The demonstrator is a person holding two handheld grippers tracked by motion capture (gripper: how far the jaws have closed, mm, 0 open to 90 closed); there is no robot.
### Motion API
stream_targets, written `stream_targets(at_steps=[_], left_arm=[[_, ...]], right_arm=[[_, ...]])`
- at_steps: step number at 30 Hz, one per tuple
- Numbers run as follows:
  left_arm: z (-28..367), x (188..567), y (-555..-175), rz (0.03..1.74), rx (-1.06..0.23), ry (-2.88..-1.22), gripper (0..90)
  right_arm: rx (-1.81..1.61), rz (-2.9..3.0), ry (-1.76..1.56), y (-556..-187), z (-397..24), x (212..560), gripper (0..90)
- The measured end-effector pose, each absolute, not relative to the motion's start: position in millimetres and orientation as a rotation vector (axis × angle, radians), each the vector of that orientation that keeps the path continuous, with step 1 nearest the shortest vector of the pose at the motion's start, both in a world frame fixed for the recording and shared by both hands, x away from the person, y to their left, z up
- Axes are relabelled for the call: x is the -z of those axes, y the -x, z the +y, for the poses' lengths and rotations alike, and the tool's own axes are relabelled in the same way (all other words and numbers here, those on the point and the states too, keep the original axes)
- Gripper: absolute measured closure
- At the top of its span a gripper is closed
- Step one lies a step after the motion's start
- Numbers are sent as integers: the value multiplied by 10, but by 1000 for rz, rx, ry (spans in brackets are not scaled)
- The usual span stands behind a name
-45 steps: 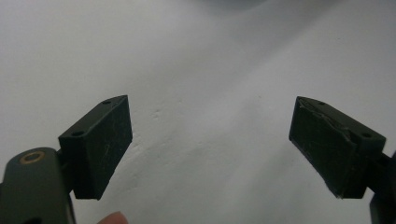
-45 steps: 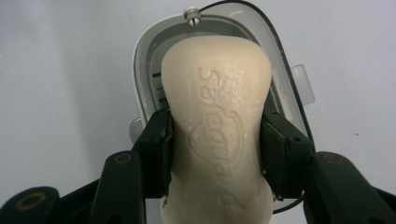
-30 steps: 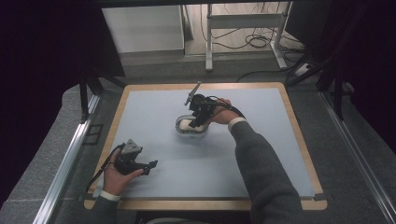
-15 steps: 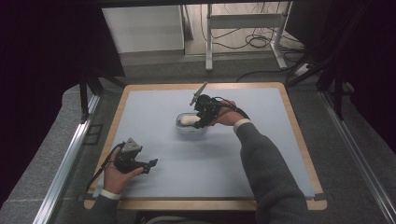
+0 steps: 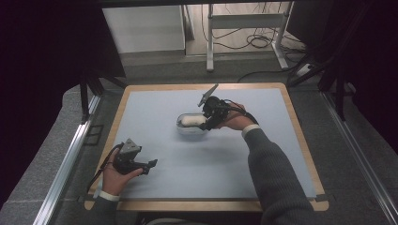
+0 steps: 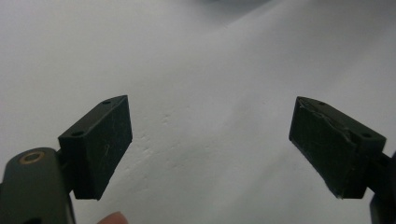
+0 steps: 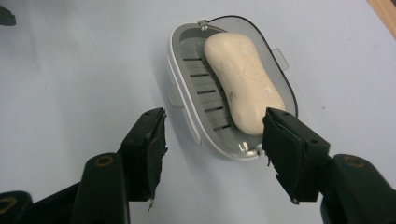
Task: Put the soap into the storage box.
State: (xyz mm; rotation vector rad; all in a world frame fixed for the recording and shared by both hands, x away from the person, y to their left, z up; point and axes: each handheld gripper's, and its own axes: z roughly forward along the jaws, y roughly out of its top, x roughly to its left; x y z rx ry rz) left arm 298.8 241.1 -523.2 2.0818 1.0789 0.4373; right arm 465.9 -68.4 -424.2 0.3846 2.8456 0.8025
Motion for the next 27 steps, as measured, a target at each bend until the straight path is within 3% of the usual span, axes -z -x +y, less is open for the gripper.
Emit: stream_targets(at_steps=[12,27], left_arm=[[2361,5244,-2994,1071,-432,-2083,137],[2368,5267,-2994,1085,-426,-2086,138]], right_arm=[[-869,2745,-521,-4502,-1033,4237,356],[-964,2590,-718,-4141,-1775,4397,337]])
